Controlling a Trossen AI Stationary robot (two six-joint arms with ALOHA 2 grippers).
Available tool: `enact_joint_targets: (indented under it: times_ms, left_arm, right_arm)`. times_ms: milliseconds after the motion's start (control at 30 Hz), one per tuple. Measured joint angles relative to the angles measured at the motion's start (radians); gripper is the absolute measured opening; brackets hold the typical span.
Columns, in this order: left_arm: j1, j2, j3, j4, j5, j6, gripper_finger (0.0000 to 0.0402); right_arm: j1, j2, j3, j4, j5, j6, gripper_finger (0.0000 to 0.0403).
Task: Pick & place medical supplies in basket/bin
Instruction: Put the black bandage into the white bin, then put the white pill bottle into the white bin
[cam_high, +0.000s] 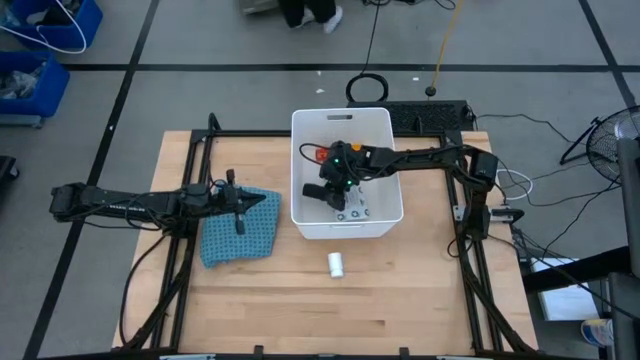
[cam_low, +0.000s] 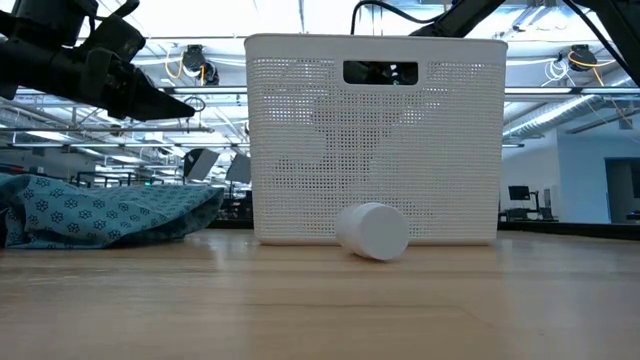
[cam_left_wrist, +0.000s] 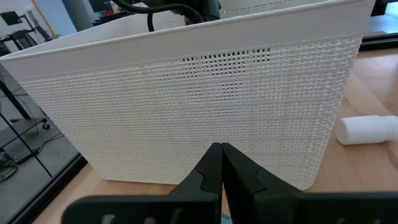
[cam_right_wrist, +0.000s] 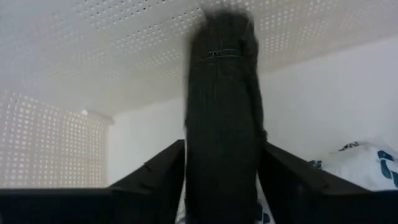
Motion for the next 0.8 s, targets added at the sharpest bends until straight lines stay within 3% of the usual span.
enact_joint_targets:
  times_ms: [333, 567, 800]
  left_arm:
    - [0.000, 0.000, 0.000, 0.000, 0.000, 0.000, 0.0010]
    - [0.000, 0.000, 0.000, -0.001, 0.000, -0.005, 0.0010]
    - [0.000, 0.000, 0.000, -0.002, 0.000, -0.008, 0.0010]
  right_arm:
    - [-0.001, -0.014, 0.000, 0.003, 0.004, 0.033, 0.0260]
    - [-0.013, -0.173, 0.000, -0.049, 0.005, -0.060, 0.0256]
    - [-0.012, -0.410, 0.001, -0.065, 0.005, -0.331, 0.0236]
